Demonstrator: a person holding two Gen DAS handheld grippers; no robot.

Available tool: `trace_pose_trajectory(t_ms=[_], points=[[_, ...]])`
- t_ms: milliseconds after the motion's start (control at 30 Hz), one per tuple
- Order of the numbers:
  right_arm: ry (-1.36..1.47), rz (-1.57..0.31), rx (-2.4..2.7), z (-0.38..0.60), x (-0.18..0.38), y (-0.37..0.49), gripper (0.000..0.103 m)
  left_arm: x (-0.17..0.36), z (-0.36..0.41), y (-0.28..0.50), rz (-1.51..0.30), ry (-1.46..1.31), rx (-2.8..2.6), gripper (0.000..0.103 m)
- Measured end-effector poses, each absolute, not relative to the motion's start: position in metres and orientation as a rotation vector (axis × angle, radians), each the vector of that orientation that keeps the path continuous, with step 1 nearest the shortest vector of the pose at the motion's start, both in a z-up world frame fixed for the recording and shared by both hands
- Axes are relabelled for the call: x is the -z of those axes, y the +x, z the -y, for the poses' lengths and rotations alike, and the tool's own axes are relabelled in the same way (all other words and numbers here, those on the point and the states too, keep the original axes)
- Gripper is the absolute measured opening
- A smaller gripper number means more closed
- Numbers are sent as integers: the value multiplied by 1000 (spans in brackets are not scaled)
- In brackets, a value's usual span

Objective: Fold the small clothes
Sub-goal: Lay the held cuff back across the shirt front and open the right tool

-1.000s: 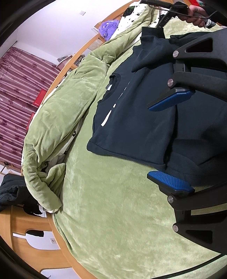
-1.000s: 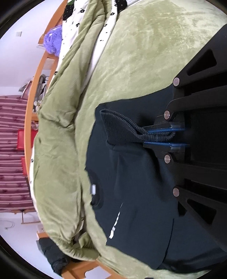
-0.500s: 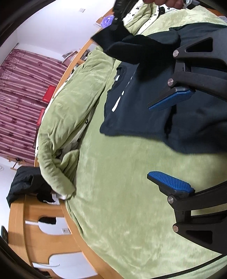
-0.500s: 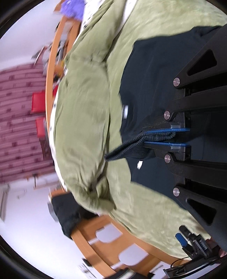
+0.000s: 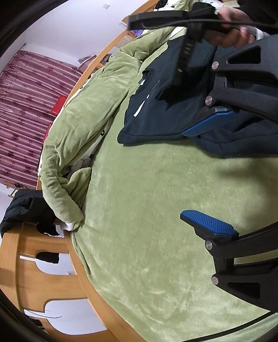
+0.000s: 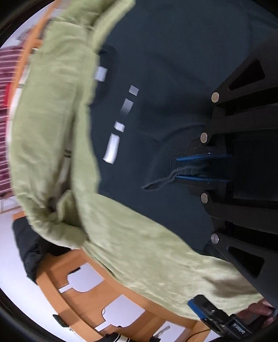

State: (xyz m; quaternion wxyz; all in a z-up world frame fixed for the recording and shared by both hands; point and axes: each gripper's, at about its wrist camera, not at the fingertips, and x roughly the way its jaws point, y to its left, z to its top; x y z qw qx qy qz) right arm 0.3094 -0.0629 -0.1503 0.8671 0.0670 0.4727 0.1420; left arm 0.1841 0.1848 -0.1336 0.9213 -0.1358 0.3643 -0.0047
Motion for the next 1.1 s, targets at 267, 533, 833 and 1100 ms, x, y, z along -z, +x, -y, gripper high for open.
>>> trace_pose_trajectory(t_ms=[267, 533, 833, 1100], points=[[138, -875, -331, 106, 122, 269, 50, 132, -143, 196, -762, -231, 70, 70], [82, -784, -128, 220, 107, 238, 50, 142, -83, 209, -800, -110, 100, 70], [119, -817, 75, 332, 141, 232, 38, 146, -36, 216, -800, -3, 100, 70], [130, -849, 137, 368, 179, 229, 38, 157, -15, 231, -840, 0, 138, 70]])
